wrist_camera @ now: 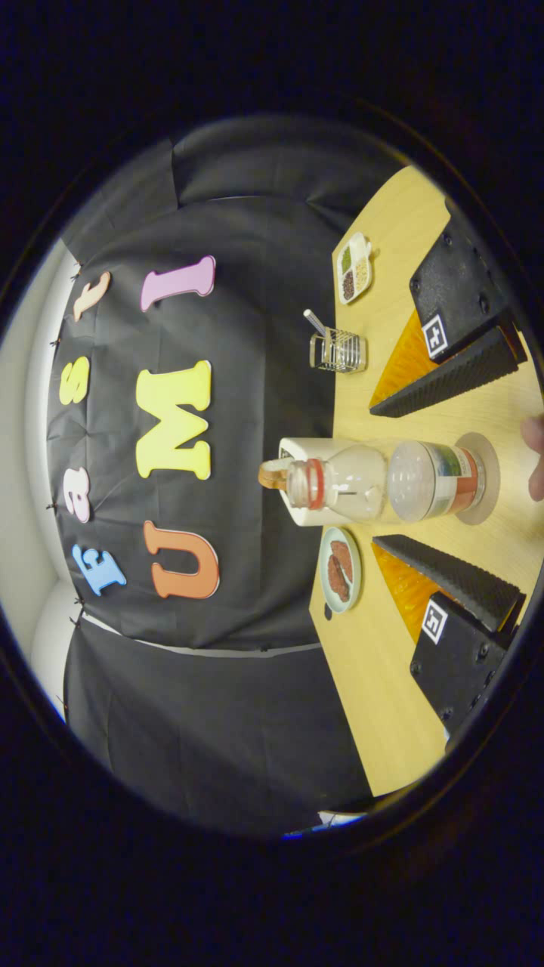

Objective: Take the bottle from table, then pour the juice into the cup, finally place the bottle on the coaster

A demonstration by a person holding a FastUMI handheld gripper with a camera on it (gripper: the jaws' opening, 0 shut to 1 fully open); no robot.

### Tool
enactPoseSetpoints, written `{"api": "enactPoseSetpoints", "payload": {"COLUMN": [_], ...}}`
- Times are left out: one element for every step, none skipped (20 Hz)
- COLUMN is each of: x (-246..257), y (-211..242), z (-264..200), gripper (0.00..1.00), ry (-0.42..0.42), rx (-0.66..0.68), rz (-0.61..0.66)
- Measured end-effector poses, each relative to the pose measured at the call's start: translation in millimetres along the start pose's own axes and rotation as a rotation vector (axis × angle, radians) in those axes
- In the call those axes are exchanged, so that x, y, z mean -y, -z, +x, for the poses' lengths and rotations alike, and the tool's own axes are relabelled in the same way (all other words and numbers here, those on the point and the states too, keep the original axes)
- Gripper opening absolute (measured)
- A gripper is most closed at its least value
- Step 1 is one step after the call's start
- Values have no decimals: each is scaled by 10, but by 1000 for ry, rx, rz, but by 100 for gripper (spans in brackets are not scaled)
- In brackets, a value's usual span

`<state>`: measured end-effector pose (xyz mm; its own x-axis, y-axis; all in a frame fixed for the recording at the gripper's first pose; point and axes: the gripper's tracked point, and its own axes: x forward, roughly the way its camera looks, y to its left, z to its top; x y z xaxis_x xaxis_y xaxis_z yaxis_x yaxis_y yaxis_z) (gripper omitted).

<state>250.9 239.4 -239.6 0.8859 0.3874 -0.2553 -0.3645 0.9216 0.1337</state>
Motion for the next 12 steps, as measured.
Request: {"api": "enactPoseSetpoints", "payload": {"x": [-16, -22, -19, -7, 19, 37, 59, 83, 118, 146, 181, 222], "y": [-106, -221, -345, -499, -629, -780, -916, -1063, -1200, -1348, -1512, -1675], "z": [-76, -156, -251, -356, -471, -581, -707, -837, -979, -1110, -1259, -1420], "gripper": [100, 100, 100, 100, 100, 100, 100, 100, 100, 100, 100, 100], "ry": [-2, -2, 2, 8, 24, 33, 49, 62, 81, 100, 122, 147], "rx": [15, 33, 50, 72, 92, 114, 132, 149, 162, 179, 197, 219], "rz": [2, 6, 3, 1, -10, -20, -31, -37, -46, -55, -66, -76]}}
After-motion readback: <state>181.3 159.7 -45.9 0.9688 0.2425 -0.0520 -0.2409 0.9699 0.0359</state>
